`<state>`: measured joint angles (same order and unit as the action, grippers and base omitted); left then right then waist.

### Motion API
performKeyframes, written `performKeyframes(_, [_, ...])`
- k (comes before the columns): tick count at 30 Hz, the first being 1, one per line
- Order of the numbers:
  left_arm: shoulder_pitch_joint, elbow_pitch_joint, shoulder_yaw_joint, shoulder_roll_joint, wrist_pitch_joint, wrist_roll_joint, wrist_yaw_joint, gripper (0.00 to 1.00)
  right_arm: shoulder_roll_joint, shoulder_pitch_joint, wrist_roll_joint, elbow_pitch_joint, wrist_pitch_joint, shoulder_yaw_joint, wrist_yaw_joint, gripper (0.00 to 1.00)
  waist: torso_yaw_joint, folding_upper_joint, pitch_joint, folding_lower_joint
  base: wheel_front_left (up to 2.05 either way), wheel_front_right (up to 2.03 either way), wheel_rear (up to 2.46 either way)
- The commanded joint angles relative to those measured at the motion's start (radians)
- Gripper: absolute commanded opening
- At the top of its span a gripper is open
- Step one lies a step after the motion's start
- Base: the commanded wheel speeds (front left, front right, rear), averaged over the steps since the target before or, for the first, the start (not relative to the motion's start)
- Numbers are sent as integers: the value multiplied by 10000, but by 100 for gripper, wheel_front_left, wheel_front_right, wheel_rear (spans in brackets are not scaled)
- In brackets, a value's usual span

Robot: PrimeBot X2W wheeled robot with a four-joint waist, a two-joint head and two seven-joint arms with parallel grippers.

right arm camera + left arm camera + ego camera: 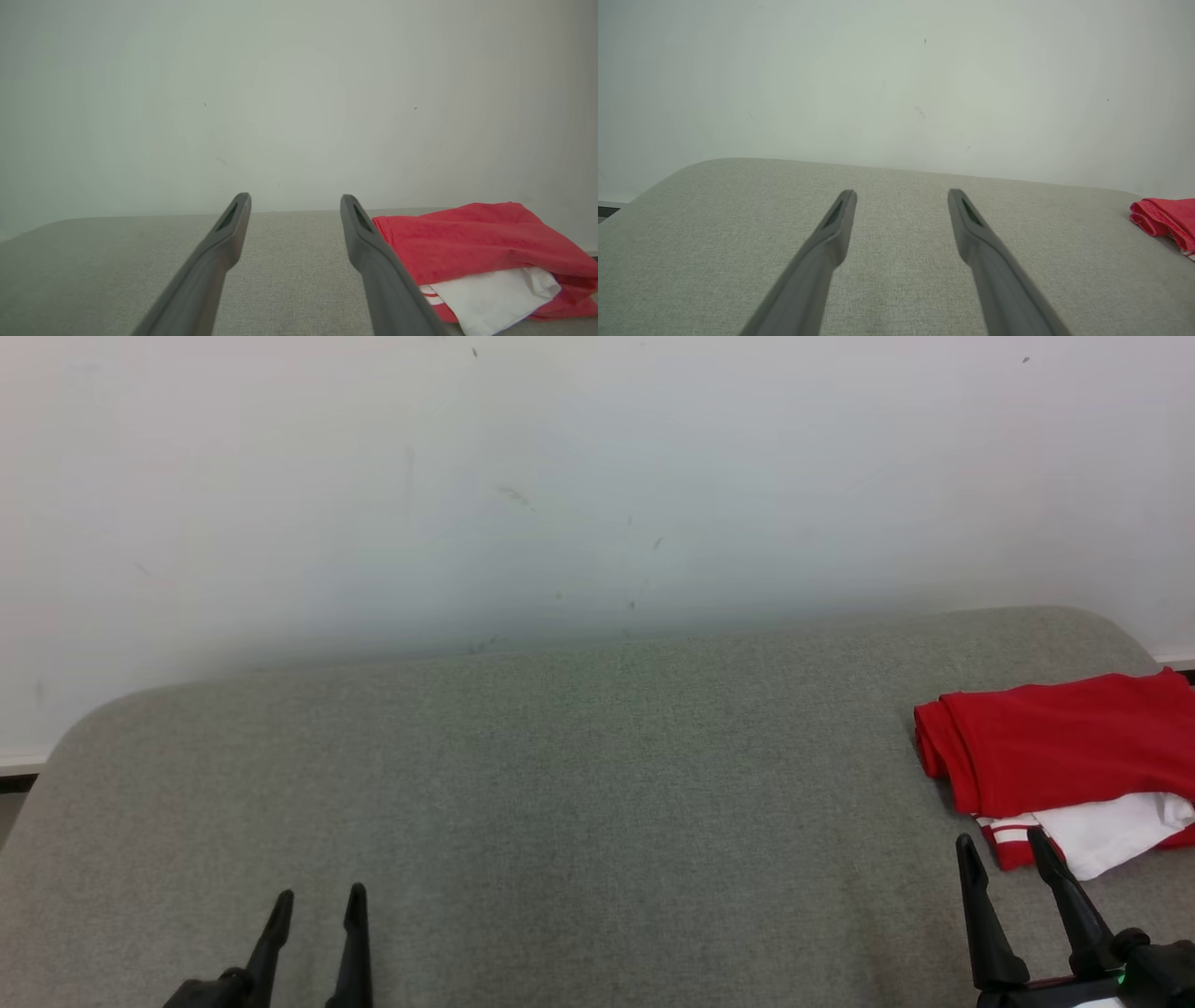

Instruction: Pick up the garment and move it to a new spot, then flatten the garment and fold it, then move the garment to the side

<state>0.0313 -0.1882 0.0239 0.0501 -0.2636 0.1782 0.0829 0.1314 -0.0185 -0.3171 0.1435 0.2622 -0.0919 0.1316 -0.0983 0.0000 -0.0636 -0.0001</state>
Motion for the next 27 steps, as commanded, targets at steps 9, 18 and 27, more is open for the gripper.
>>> performKeyframes(9, [-111,-79,-50,21,-3,74,22,100,-76,-30,-80,194,26,22,-24,100,-72,0,5,1,0,0,0])
performKeyframes(18, [-67,-496,65,-61,266,700,35,0,-167,89,-598,466,-169,37,1,0,-57,0,24,1,0,0,0])
performKeyframes(27, [-195,-464,128,-52,635,2240,86,0,-215,-36,-1994,524,-553,246,0,0,12,0,66,1,0,0,0])
